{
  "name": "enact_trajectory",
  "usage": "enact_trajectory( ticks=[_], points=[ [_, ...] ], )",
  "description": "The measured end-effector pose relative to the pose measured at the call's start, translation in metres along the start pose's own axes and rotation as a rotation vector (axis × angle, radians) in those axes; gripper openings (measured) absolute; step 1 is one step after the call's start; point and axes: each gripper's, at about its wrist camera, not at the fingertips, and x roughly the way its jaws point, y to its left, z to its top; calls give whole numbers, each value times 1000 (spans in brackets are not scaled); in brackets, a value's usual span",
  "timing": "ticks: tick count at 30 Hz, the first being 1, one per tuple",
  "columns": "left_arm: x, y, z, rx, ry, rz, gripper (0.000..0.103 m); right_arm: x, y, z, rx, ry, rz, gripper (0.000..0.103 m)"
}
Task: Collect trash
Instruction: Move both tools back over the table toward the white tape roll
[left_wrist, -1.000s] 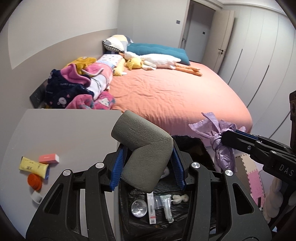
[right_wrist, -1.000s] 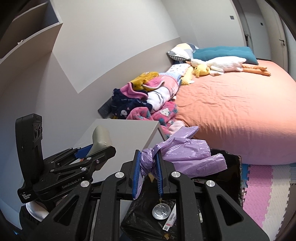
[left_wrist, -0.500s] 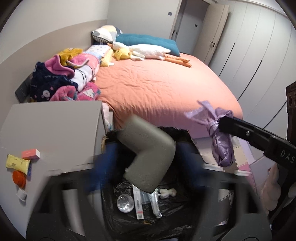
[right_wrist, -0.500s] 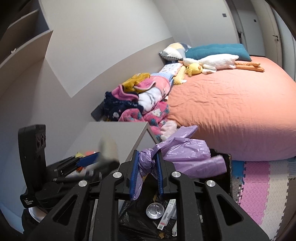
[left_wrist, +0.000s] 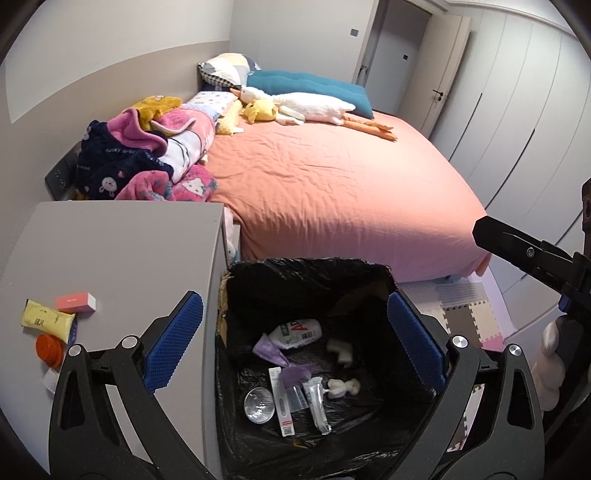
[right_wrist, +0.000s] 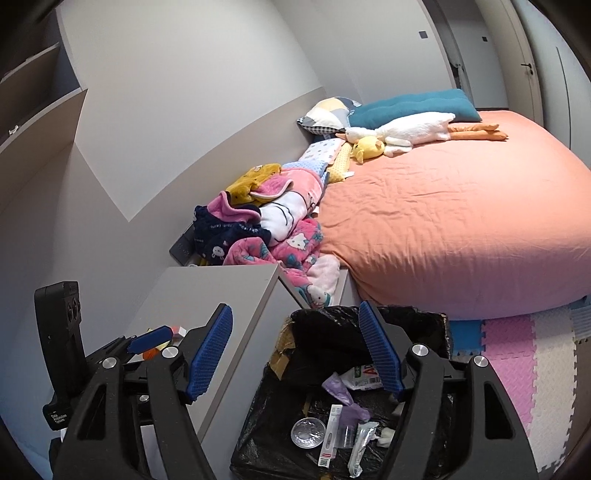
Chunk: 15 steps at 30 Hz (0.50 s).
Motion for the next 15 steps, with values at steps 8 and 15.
enact_trajectory(
  ticks=[8, 15],
  points=[
    [-8, 15, -6, -25, -13, 33, 96, 12, 16, -1, -31, 23, 35, 72],
    [-20, 40, -18, -84, -28, 74, 96, 31, 36, -7, -54, 65, 80, 72]
  ],
)
